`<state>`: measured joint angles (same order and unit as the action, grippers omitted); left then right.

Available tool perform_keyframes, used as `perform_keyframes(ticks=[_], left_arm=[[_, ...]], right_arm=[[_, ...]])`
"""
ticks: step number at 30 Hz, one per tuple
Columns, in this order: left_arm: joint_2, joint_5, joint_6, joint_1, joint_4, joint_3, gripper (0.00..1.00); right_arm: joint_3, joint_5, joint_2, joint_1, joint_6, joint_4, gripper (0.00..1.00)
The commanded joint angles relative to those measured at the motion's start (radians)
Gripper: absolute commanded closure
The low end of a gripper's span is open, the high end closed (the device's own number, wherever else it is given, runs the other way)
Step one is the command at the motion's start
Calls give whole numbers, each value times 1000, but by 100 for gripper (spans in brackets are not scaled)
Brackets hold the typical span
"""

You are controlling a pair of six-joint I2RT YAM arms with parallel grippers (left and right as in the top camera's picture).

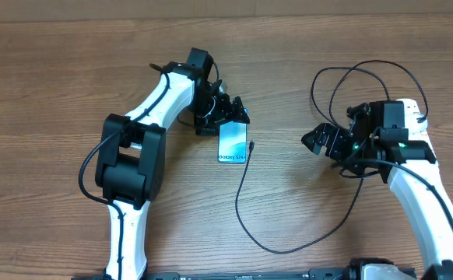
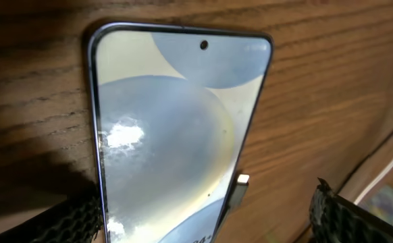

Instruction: Plug charger to phone and switch on socket

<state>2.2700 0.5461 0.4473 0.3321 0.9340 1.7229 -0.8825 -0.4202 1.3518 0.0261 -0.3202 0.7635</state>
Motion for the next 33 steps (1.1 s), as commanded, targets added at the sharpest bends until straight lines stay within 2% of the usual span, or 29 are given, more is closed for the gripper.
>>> perform_keyframes(ticks=[1, 9, 14, 19, 24, 29, 33], left_arm=[[80, -235, 94, 23, 17, -15, 7], [80, -507, 185, 124, 20, -14, 7], [81, -545, 189, 160, 23, -21, 15], [81, -612, 165, 177, 24, -31, 17], [81, -613, 79, 177, 31, -33, 18], [81, -600, 98, 177, 34, -33, 16], [81, -528, 153, 178, 38, -34, 21]], right_arm=[[-15, 27, 37, -3, 15, 3, 0], [-15, 28, 91, -3, 15, 9, 0], [-15, 28, 91, -3, 15, 19, 0], [-15, 28, 91, -3, 15, 29, 0], [-15, 27, 91, -3, 15, 29, 0], [-15, 27, 91, -3, 14, 29, 0], [-15, 27, 91, -3, 15, 32, 0]])
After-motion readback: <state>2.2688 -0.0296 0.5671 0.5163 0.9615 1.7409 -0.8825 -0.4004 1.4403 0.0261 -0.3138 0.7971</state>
